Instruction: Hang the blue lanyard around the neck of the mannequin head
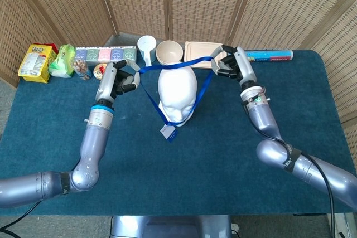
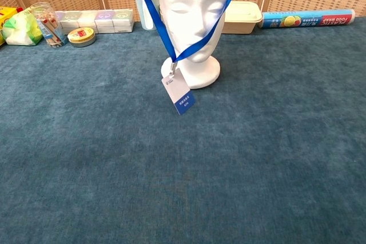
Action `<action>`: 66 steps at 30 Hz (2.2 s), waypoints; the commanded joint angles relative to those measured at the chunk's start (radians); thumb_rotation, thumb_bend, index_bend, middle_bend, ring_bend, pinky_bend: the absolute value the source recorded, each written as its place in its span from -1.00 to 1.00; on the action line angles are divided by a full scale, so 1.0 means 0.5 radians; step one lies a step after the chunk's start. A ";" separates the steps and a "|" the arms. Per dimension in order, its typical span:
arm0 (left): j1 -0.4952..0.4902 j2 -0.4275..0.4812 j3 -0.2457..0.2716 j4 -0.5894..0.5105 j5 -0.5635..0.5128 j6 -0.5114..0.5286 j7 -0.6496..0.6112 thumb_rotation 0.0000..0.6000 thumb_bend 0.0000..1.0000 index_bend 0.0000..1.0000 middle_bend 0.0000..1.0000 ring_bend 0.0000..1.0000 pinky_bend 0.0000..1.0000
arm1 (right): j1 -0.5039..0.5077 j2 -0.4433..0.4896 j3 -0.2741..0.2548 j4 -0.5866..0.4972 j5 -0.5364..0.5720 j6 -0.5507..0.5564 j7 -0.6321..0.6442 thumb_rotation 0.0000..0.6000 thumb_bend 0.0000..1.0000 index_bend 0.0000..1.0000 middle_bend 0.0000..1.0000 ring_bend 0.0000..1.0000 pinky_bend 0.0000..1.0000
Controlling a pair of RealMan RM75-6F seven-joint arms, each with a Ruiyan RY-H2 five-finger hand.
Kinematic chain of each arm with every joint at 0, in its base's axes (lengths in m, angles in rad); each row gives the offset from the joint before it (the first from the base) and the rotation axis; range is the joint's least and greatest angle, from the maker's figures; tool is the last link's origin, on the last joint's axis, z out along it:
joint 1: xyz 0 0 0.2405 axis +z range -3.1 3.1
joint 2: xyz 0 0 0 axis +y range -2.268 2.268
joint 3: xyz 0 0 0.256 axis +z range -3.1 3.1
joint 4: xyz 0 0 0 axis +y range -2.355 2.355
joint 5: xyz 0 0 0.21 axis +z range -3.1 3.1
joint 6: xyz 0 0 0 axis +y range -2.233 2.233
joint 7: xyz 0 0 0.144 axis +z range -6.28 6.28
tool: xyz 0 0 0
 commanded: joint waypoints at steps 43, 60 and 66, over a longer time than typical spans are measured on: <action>-0.037 -0.095 -0.007 0.180 0.021 0.007 -0.002 1.00 -0.04 0.43 1.00 1.00 1.00 | 0.137 -0.127 -0.029 0.267 0.103 -0.109 -0.157 1.00 0.04 0.33 0.98 1.00 1.00; -0.030 -0.105 -0.024 0.229 0.021 -0.010 -0.020 1.00 -0.08 0.43 1.00 1.00 1.00 | 0.174 -0.172 -0.026 0.340 0.121 -0.087 -0.210 1.00 0.00 0.27 0.98 1.00 1.00; -0.029 -0.108 -0.031 0.240 0.020 -0.025 -0.030 1.00 -0.08 0.43 1.00 1.00 1.00 | 0.176 -0.184 -0.019 0.362 0.117 -0.094 -0.208 1.00 0.00 0.27 0.98 1.00 1.00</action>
